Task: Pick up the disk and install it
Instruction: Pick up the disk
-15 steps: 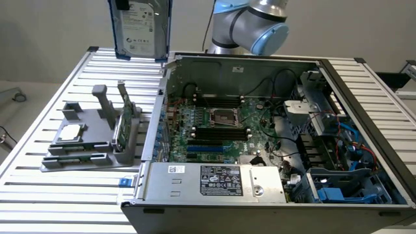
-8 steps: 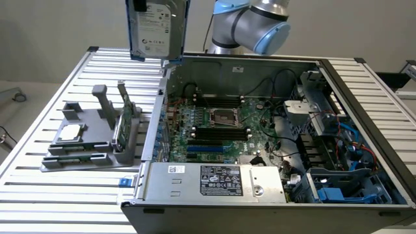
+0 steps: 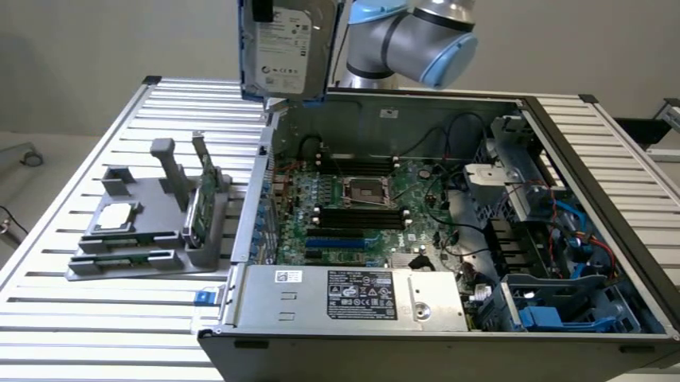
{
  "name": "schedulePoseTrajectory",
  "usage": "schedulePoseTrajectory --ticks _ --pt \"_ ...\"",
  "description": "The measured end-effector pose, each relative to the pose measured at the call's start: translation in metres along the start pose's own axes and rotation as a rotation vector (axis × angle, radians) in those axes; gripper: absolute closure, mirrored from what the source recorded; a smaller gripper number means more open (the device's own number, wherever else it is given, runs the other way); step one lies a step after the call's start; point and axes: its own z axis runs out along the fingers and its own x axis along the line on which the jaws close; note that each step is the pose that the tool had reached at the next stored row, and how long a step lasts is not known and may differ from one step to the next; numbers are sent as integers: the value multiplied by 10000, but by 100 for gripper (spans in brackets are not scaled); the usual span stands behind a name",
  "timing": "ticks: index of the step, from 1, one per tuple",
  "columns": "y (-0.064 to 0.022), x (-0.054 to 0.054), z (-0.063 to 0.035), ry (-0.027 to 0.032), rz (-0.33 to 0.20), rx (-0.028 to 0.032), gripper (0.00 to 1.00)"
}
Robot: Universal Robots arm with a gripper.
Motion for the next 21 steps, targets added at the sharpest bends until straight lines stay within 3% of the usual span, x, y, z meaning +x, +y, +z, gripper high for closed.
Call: schedulePoseTrajectory --ticks 21 --pt "-929 272 -47 -236 -10 24 67"
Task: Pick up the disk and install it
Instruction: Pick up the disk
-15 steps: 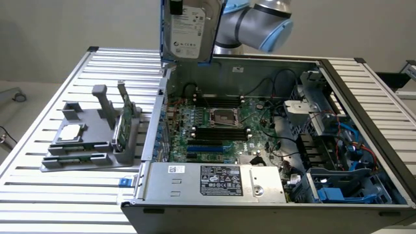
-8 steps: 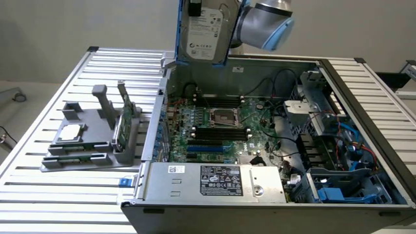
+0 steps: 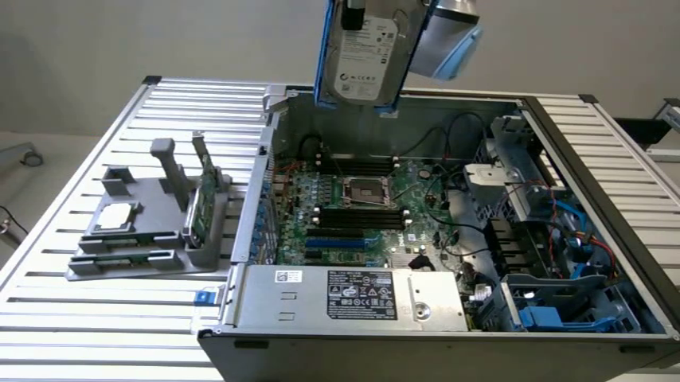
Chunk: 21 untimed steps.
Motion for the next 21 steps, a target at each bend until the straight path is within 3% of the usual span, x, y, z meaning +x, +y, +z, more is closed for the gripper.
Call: schedulePoseTrajectory --ticks 14,18,21 --pt "-612 209 -35 -120 -3 15 67" --pt "-726 292 -45 -124 -4 15 67" --pt "-752 343 -50 -135 5 18 67"
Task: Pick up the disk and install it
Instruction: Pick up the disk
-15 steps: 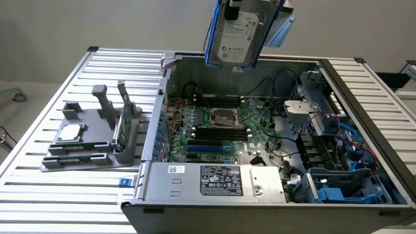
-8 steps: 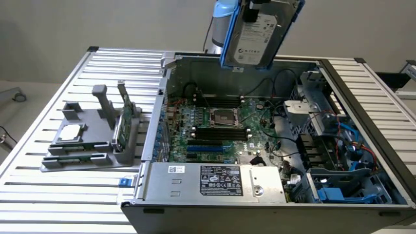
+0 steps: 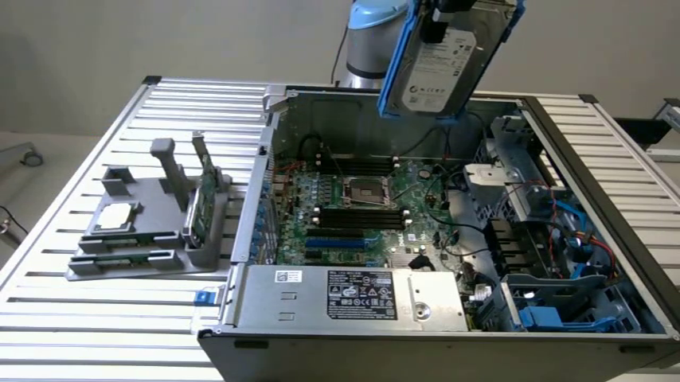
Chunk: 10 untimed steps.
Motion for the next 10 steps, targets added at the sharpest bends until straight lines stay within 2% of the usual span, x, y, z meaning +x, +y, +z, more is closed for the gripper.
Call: schedulePoseTrajectory --ticks 4,10 --pt "-4 56 -6 -30 58 9 67" --pt "-156 166 -20 -84 56 14 67"
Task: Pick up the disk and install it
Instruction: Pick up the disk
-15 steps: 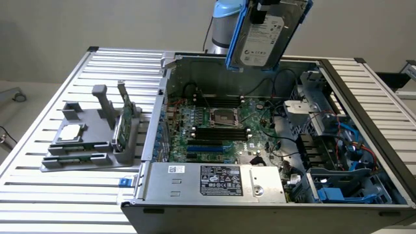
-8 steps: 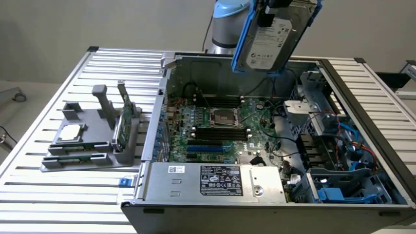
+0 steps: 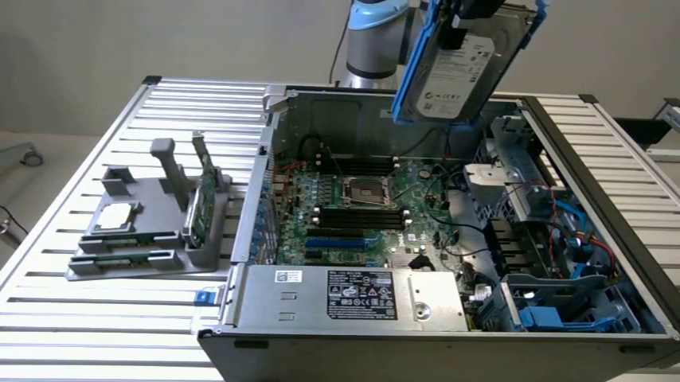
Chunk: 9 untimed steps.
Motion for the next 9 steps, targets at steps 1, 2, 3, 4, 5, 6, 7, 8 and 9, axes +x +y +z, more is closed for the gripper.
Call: schedulePoseTrajectory --ticks 1,2,3,4,5,6,7,8,9 --pt "-27 19 -3 -7 -1 1 67" --pt "-50 39 -6 -12 0 1 67" --pt "-62 60 -8 -19 -1 2 67" --pt "-71 81 -10 -23 -1 2 67" --pt "-78 103 -13 -26 -1 3 67" --pt "-82 125 -16 -29 -1 3 67" --pt "-85 147 -18 -33 -1 4 67" --pt "-90 169 -20 -36 -1 4 67" --pt "-94 191 -23 -41 -1 5 67"
